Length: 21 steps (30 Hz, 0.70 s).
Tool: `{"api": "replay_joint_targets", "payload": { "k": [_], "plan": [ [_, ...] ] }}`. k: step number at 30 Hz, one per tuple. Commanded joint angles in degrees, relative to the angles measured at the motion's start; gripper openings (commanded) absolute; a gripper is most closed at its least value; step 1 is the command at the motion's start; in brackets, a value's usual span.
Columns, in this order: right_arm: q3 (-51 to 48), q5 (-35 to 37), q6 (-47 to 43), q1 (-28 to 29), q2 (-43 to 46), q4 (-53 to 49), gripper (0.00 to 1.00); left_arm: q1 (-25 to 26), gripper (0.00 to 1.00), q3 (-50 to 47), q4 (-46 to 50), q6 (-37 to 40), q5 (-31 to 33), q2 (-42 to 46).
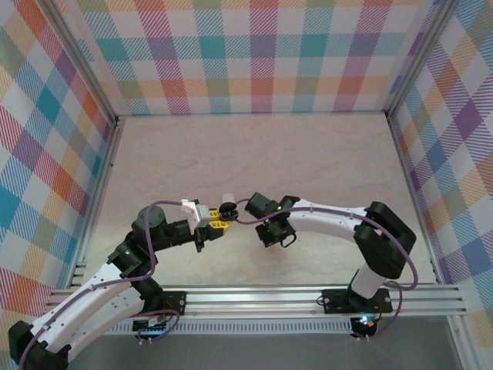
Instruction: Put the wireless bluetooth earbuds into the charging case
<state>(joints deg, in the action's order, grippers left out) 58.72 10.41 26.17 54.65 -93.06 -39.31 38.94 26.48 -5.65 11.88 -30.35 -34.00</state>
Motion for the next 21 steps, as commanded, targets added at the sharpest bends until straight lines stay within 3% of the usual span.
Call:
{"api": "replay_joint_targets", "payload": {
  "k": [1, 6, 12, 21],
  "plan": [
    [3.4, -6.4, -5.3, -2.7, 4.8, -5.6, 0.12, 0.6, 0.00, -0.1, -1.0, 0.8, -0.9, -0.7],
    [7.7, -18.1, -12.6, -9.0, 11.2, -12.8, 0.12, 0.7, 0.00, 0.6, -1.4, 0.6, -2.7, -2.5],
    [19.5, -29.7, -22.6, -16.1, 13.1, -29.9, 0.12, 0.6, 0.00, 1.9, -1.5, 0.8, -5.8, -5.0],
    [34.7, -45.7, -28.0, -17.0, 8.9, -49.4, 0.14, 0.6, 0.00, 3.1, -5.6, 3.4, -9.9, -9.2]
  ]
}}
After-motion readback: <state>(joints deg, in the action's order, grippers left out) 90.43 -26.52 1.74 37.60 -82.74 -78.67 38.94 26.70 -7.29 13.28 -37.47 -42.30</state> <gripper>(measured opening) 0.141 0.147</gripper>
